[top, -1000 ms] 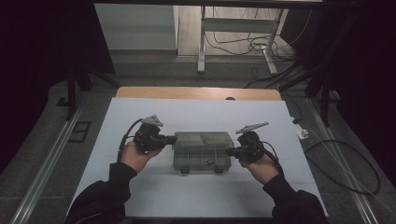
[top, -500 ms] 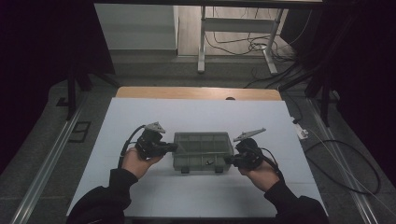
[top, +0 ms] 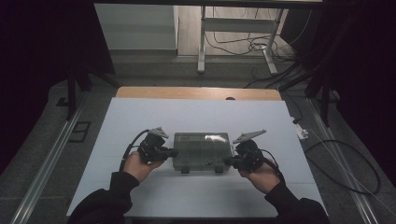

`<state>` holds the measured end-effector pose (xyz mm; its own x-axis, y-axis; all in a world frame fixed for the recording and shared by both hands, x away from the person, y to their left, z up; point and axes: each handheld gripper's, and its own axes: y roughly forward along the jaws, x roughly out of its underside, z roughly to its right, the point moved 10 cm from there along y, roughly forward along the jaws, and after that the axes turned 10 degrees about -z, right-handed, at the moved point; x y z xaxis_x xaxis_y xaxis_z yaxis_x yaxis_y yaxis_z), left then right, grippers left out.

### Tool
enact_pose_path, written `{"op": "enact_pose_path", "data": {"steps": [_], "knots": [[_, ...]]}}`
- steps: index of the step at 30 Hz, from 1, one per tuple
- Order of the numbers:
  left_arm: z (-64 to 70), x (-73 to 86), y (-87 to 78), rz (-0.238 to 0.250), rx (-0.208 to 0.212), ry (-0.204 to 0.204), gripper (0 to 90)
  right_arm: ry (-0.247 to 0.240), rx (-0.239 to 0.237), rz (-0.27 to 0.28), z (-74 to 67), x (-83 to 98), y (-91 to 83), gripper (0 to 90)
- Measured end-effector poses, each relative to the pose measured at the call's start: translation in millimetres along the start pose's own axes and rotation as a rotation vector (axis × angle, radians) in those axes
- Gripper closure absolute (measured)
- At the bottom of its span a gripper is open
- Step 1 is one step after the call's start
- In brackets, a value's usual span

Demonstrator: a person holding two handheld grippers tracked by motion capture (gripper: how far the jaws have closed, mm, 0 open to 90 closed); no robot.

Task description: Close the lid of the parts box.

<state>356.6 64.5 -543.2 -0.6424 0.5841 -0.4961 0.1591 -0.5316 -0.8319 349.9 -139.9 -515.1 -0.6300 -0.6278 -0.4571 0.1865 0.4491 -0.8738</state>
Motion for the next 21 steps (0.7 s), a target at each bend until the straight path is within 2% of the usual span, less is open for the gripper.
{"op": "enact_pose_path", "data": {"steps": [5,13,21], "knots": [[4.1,3.4,5.8,-0.022,-0.004,0.011,89.2,0.01,0.03,0.005,12.9,-0.2,4.9,88.8],[5.5,9.2,11.7,-0.048,-0.018,0.012,89.1,0.04,0.044,0.003,30.2,1.1,16.7,88.8],[5.4,12.2,16.4,-0.065,-0.04,0.018,89.2,0.03,0.063,-0.02,33.1,5.2,28.6,88.8]]}}
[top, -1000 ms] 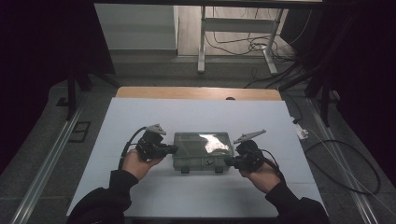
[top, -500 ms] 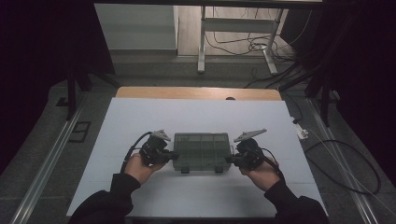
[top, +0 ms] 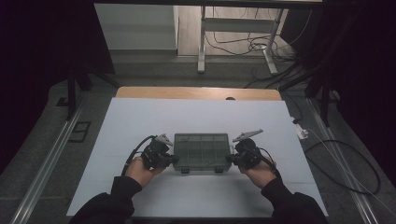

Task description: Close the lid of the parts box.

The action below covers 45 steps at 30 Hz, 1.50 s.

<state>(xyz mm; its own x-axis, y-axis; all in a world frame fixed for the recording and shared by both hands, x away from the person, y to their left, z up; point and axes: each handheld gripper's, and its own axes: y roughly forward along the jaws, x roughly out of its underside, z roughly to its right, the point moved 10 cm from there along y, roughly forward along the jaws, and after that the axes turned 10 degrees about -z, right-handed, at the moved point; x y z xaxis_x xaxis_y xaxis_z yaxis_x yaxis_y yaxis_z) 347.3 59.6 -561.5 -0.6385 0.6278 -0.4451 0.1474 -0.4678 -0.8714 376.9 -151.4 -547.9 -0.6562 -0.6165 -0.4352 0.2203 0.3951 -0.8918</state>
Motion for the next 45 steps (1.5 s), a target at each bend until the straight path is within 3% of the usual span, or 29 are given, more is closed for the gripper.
{"op": "enact_pose_path", "data": {"steps": [9,16,34,37,45], "knots": [[1.2,0.1,0.5,0.005,-0.005,0.0,88.1,-0.012,0.007,0.002,-0.2,0.0,0.4,88.8],[1.4,-0.3,-0.9,0.0,0.0,-0.004,80.4,-0.016,0.011,-0.004,-0.5,-0.7,-0.6,85.6],[6.8,0.3,-17.5,0.037,-0.024,0.013,59.3,-0.016,0.029,0.052,-1.3,-7.9,-13.4,62.9],[7.2,1.2,-19.8,0.041,-0.029,0.014,56.0,-0.016,0.048,0.072,-1.5,-10.7,-15.5,54.7],[3.7,4.5,-27.5,0.067,-0.046,-0.01,39.2,-0.007,0.042,0.089,-2.2,-12.5,-17.9,46.5]]}}
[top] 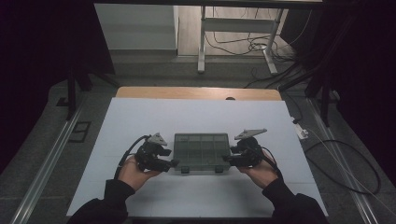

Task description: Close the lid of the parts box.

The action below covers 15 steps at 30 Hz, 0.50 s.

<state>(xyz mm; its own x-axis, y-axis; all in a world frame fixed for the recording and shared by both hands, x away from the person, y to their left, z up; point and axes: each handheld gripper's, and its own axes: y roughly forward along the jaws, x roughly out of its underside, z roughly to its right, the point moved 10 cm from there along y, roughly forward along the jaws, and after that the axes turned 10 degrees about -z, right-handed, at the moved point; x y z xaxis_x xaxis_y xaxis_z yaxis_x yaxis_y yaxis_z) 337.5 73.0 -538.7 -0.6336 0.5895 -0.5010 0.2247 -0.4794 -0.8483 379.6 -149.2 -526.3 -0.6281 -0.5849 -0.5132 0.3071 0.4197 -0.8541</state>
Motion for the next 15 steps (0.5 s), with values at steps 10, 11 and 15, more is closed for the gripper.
{"op": "enact_pose_path", "data": {"steps": [10,11,15], "knots": [[-1.0,2.2,-6.2,0.024,0.009,-0.033,20.8,-0.01,-0.002,0.014,-2.1,-0.9,-4.8,36.2],[-0.9,2.2,-7.3,0.028,0.01,-0.033,20.2,-0.01,-0.003,0.014,-2.4,-0.9,-5.3,35.4],[1.3,4.4,-10.1,0.029,0.018,-0.016,18.8,-0.013,-0.007,0.019,-3.7,-1.1,-6.8,32.4]]}}
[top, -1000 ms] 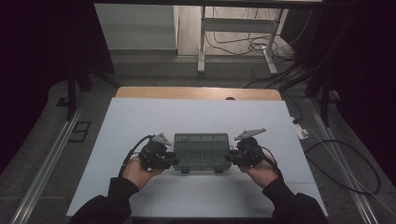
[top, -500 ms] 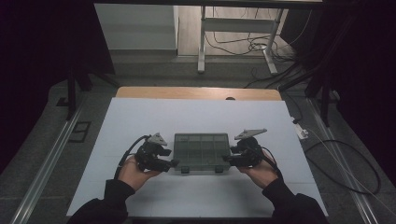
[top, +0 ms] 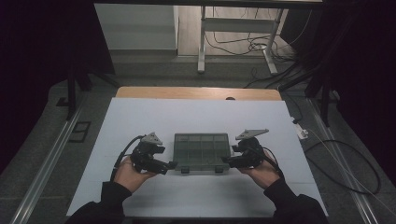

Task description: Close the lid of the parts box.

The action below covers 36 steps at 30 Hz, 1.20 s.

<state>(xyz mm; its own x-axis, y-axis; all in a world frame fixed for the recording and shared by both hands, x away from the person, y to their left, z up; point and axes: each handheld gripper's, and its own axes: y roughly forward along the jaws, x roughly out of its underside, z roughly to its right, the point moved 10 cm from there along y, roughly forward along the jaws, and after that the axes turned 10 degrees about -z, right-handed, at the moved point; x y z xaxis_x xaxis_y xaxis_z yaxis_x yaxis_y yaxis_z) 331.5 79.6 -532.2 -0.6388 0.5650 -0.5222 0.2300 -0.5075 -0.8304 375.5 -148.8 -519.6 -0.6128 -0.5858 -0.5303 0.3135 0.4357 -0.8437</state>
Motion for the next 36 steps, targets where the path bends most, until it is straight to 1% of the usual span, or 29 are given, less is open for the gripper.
{"op": "enact_pose_path", "data": {"steps": [2,4,9,13,14,16,19,24,27,36], "knots": [[0.5,1.9,-1.3,-0.004,-0.004,0.011,16.5,-0.003,-0.004,0.006,-1.3,-0.3,-2.1,28.9],[0.7,3.0,-2.9,0.0,-0.008,0.014,15.9,-0.004,-0.004,0.007,-1.3,-0.3,-2.6,28.3],[0.2,5.6,-8.5,0.019,-0.008,0.004,9.3,0.009,-0.017,0.006,-2.2,0.7,-6.1,21.4],[-3.4,8.4,-12.2,0.03,-0.032,0.004,5.9,0.006,-0.033,0.004,-3.9,1.7,-8.0,18.5],[-5.0,9.5,-13.3,0.035,-0.045,0.004,5.2,0.003,-0.034,0.006,-4.4,1.8,-8.4,17.4],[-6.7,11.3,-15.3,0.039,-0.051,0.003,3.1,-0.009,-0.037,0.009,-6.4,2.2,-10.1,15.1],[-8.1,12.2,-18.7,0.06,-0.054,-0.005,1.8,-0.015,-0.043,0.013,-8.2,2.8,-11.7,13.3],[-8.3,14.7,-24.9,0.09,-0.041,-0.014,0.7,-0.012,-0.064,0.017,-9.4,4.8,-13.4,10.0],[-8.6,17.1,-27.2,0.094,-0.047,-0.012,0.3,-0.011,-0.069,0.016,-9.5,6.2,-14.2,8.6],[-10.1,26.2,-36.7,0.111,-0.063,-0.024,0.0,-0.013,-0.072,0.005,-10.3,13.2,-16.7,5.4]]}}
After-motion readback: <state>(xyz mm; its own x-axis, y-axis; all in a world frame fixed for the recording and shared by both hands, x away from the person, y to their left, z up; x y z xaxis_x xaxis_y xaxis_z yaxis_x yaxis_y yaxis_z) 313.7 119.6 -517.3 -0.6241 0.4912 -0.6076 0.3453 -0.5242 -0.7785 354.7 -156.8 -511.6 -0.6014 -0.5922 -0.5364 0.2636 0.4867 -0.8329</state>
